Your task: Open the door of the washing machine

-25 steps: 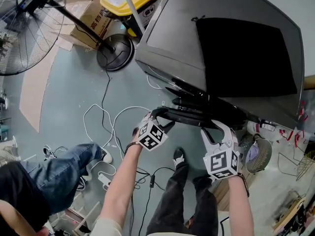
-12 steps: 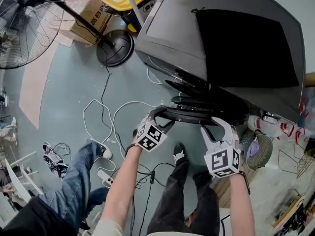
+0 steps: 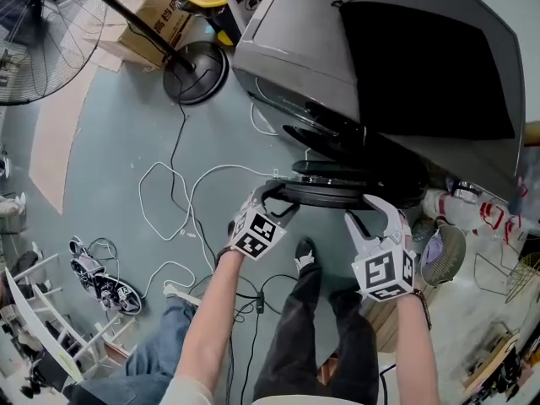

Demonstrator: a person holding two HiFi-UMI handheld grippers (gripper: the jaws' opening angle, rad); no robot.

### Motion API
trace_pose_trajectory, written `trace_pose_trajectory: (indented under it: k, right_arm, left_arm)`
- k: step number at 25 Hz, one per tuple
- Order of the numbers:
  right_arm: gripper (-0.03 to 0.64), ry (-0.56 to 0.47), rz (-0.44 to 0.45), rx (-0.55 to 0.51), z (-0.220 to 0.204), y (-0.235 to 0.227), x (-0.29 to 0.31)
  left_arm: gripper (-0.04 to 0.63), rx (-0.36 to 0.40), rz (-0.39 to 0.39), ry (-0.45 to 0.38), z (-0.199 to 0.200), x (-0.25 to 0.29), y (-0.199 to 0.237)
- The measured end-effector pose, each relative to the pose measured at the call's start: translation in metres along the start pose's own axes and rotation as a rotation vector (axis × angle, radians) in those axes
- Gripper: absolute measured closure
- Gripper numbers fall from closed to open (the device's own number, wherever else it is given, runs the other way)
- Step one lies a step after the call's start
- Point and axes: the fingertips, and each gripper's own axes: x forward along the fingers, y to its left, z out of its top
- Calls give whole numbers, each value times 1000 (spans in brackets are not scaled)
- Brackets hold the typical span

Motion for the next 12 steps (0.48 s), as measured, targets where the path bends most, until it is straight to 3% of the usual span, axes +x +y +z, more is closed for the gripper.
trace_pose_trajectory:
  k: [6,12]
  right_arm:
    - [471,15,6,-3,0,4,-1]
    - [471,1,25,-13,1,8,-5]
  left_arm:
    - [307,-1,-20,24,-1,-4,-3]
    - [307,35,15,21,0,-10,-11]
